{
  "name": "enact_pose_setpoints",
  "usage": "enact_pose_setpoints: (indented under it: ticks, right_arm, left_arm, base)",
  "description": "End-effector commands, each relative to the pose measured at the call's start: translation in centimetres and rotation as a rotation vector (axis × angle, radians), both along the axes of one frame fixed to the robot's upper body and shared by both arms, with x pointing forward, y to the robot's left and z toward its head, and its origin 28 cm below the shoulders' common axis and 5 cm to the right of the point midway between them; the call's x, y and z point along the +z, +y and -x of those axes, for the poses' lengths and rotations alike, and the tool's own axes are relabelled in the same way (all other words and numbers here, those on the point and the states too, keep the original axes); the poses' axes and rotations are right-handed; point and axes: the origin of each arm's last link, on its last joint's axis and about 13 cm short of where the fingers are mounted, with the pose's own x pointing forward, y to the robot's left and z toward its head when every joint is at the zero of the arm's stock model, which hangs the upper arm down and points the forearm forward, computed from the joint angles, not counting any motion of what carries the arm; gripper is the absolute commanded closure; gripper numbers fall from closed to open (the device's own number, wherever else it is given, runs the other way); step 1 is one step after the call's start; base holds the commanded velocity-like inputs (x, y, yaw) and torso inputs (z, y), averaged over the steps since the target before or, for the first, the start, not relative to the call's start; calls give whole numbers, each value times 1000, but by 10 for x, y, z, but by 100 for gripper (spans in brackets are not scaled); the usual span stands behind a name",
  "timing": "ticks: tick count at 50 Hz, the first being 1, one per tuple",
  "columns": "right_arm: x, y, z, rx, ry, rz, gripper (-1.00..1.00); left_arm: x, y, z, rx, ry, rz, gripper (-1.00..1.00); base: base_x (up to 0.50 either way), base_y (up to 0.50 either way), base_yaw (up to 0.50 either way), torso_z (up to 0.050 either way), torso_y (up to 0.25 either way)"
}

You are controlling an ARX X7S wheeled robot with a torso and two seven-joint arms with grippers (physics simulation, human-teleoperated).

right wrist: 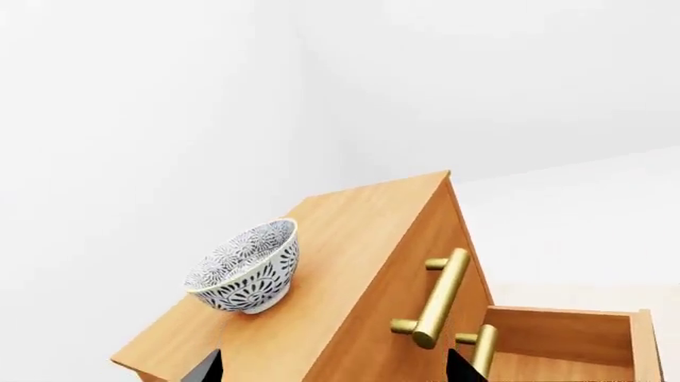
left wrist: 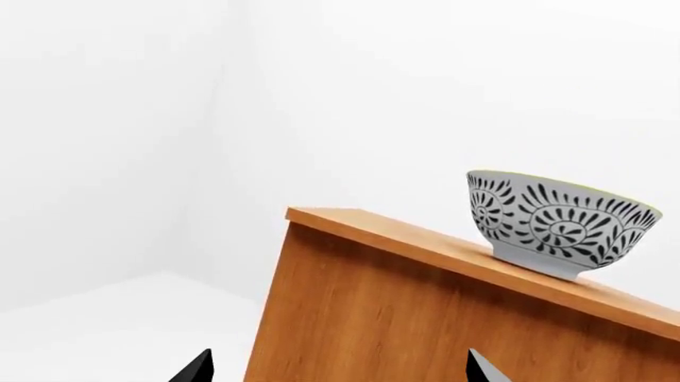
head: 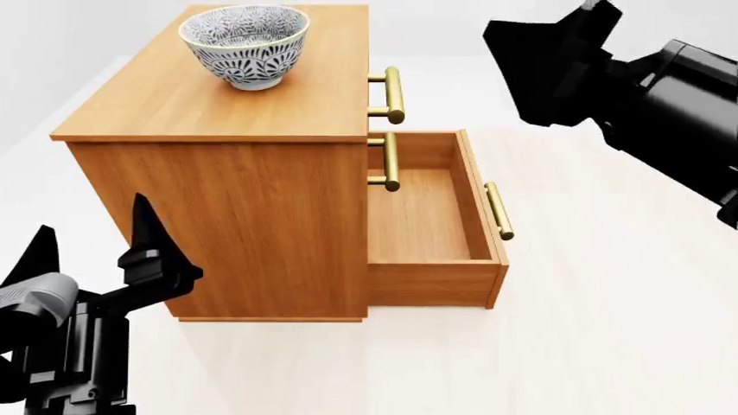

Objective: Put the bowl on top of the cabinet.

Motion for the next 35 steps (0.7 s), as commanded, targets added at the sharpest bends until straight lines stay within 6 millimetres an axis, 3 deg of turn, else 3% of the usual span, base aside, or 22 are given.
enact_pose_setpoints:
  ticks: [1,15,27,35]
  right_arm:
    - [-16,-4,16,5,-35,-20,-100]
    - [-35,-10,36,13,-89,-62,-100]
    - [-37,-10,55,11,-148,-68,-100]
    - [-37,-6,54,3,-159,-38,-100]
  left_arm:
    - [0,0,0,0,-1,0,-100]
    - [-1,0,0,0,-1,-1,-100]
    - [-1,1,0,0,-1,1,-100]
    - [-1,1,0,-1,0,1,-100]
  base:
    - [0,0,0,0,0]
    - [0,0,0,0,0]
    - [0,0,0,0,0]
    - [0,0,0,0,0]
